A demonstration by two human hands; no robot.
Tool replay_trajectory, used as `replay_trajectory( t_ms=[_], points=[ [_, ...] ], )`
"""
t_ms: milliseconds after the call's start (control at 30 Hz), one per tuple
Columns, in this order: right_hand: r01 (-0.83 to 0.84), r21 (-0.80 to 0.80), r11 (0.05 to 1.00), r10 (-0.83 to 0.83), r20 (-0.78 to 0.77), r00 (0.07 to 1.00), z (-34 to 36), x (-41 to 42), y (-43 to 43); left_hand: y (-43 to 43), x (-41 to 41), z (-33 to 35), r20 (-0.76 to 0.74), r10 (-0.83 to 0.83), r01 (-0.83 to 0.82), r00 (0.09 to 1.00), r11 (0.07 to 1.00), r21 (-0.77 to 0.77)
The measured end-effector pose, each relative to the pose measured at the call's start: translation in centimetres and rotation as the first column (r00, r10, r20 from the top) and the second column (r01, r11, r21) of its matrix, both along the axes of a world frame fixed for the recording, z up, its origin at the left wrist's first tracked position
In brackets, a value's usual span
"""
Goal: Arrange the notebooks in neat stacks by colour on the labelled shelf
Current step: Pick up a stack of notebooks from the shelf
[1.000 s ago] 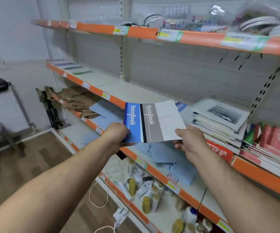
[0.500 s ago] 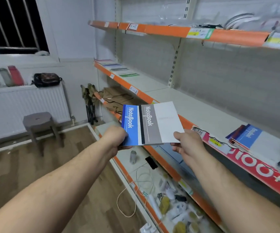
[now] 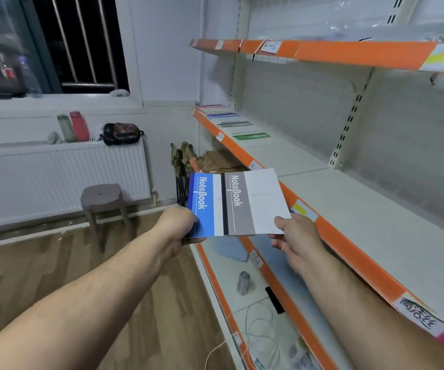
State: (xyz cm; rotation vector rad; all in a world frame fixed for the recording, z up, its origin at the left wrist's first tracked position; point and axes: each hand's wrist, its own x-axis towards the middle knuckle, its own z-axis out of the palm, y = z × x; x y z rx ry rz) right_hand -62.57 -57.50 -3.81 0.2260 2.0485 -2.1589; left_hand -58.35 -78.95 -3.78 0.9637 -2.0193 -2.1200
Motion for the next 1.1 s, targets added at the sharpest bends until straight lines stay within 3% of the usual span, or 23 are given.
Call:
replay_trajectory(
  t_ms=[300, 533, 833, 1100],
  points=[
    [-0.096, -0.018, 0.995, 0.096, 0.011, 0.995, 1.1, -11.9, -4.3, -4.1, -10.0, 0.3, 0.013, 0.1, -0.099, 0.995, 0.994, -0.034],
    [-0.085, -0.042, 0.995, 0.087, 0.038, 0.995, -0.5, -18.9, -8.9, -8.8, -17.3, -1.1, 0.018, 0.081, -0.081, 0.997, 0.997, -0.009],
    [0.049, 0.015, 0.999, -0.049, 0.031, 0.998, 0.2, -28.9, -17.8, -17.9, -29.7, -1.4, -0.057, -0.029, 0.029, 0.998, 0.999, 0.014],
    [0.157, -0.027, 0.987, -0.156, 0.041, 0.987, 1.2, -37.2, -27.6, -27.8, -40.9, 0.0, -0.027, -0.134, 0.133, 0.991, 0.99, -0.04]
  ],
)
